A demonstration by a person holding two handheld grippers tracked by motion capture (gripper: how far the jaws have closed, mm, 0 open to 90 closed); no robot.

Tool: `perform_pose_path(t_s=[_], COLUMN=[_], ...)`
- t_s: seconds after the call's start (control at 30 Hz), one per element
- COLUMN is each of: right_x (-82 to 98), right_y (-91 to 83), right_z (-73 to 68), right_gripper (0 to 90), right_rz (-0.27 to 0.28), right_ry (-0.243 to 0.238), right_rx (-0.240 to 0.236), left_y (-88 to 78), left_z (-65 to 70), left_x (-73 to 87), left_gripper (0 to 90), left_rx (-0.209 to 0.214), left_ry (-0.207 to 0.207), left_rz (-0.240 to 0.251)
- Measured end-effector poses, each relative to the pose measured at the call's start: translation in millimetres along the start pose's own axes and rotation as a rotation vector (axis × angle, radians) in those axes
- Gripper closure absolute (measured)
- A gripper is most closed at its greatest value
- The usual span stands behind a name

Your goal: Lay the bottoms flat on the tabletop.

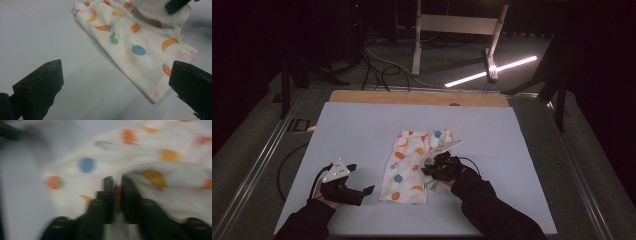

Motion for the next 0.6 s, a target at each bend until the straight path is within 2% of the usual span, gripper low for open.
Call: perform_pose_path(t_s=[0.03,0.07,0.13,0.23,0.33,0.5,0.6], right_x=[-2.3,-3.2,-1.9,3.6,19.0,46.5,47.7], right_y=[1.3,1.3,-4.1,-18.5,-30.8,-18.0,-7.1], right_z=[-3.2,-4.5,-3.4,-0.3,-2.5,-15.4,-23.7], right_gripper=[67.5,65.9,58.7,58.1,60.5,61.7,61.3], right_rz=[0.018,0.027,0.039,0.053,0.053,0.008,0.001], right_ry=[-0.004,-0.011,-0.025,-0.034,-0.039,-0.079,-0.14], right_rx=[-0.032,-0.034,-0.022,0.025,0.041,0.011,0.005], left_y=[-0.1,-0.4,-0.8,-1.0,-0.9,0.0,-0.6], left_z=[0.1,0.1,-0.1,-0.4,-0.4,0.0,0.5], left_x=[0.0,0.0,0.2,-0.1,-0.4,-1.1,-1.3], left_gripper=[0.2,0.2,0.2,0.2,0.2,0.2,0.2], left_rx=[0.003,0.005,0.008,0.009,0.009,0.008,0.007], left_ry=[-0.001,-0.002,-0.002,-0.006,-0.006,-0.006,0.001], left_rz=[0.004,0.005,0.006,0.007,0.009,0.009,0.009])
Point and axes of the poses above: each handheld gripper's, and its own axes: y roughly forward along the jaws, x roughly out of its underside, z roughly to its right, the point moved 6 cm from there along y, roughly forward along the jaws, and after that the axes turned 15 degrees about -y, right-handed, at the moved point
